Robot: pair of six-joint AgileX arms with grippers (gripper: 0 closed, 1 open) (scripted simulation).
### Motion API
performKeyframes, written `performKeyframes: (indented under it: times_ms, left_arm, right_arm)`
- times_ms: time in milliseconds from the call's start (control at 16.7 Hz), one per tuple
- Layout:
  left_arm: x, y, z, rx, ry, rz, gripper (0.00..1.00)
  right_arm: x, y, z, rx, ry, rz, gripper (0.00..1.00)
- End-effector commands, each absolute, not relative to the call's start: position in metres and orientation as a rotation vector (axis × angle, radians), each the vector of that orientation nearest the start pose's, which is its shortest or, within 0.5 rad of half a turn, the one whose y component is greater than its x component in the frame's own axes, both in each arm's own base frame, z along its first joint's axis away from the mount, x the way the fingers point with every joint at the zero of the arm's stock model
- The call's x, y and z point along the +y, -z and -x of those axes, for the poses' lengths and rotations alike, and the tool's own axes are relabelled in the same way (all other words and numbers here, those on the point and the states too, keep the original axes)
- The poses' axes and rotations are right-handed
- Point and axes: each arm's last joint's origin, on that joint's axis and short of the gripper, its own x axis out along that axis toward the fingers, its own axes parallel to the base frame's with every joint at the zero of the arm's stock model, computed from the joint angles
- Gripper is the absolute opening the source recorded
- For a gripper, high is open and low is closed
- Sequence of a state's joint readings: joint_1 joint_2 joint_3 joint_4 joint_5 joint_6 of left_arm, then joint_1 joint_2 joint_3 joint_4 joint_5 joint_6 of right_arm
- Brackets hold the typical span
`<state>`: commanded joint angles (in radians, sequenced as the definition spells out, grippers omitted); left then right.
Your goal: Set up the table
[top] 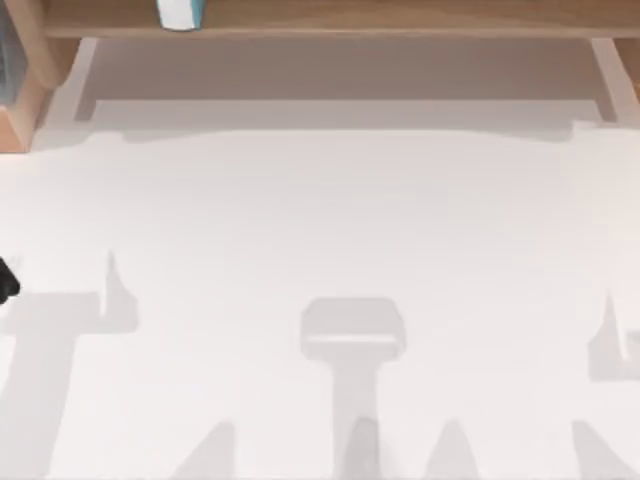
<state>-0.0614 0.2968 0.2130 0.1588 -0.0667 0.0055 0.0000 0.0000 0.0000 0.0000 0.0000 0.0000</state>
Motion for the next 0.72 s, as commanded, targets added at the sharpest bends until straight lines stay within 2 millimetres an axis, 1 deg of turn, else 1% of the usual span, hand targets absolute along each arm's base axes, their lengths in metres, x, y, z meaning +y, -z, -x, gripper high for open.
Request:
performKeyframes:
  times_ms: [120, 180, 300, 360, 480, 600, 720]
  left_arm:
    - [-0.011, -0.252, -0.140, -0.089, 0.000, 0.011, 1.00]
    - [-0.015, -0.264, -0.155, -0.087, 0.003, 0.014, 1.00]
    - [-0.026, -0.281, -0.193, -0.069, 0.011, 0.017, 1.00]
    - [-0.033, -0.285, -0.215, -0.054, 0.014, 0.017, 1.00]
    - [-0.050, -0.283, -0.263, -0.023, 0.019, 0.014, 1.00]
    - [-0.070, -0.269, -0.309, 0.004, 0.021, 0.010, 1.00]
    - [-0.090, -0.251, -0.348, 0.015, 0.021, 0.006, 1.00]
  right_arm:
    - [-0.001, -0.160, -0.106, 0.000, 0.000, 0.000, 1.00]
    - [-0.001, -0.160, -0.106, 0.000, 0.000, 0.000, 1.00]
    - [-0.001, -0.160, -0.106, 0.000, 0.000, 0.000, 1.00]
    - [-0.001, -0.160, -0.106, 0.000, 0.000, 0.000, 1.00]
    - [-0.001, -0.160, -0.106, 0.000, 0.000, 0.000, 1.00]
    - [-0.001, -0.160, -0.106, 0.000, 0.000, 0.000, 1.00]
    - [-0.001, -0.160, -0.106, 0.000, 0.000, 0.000, 1.00]
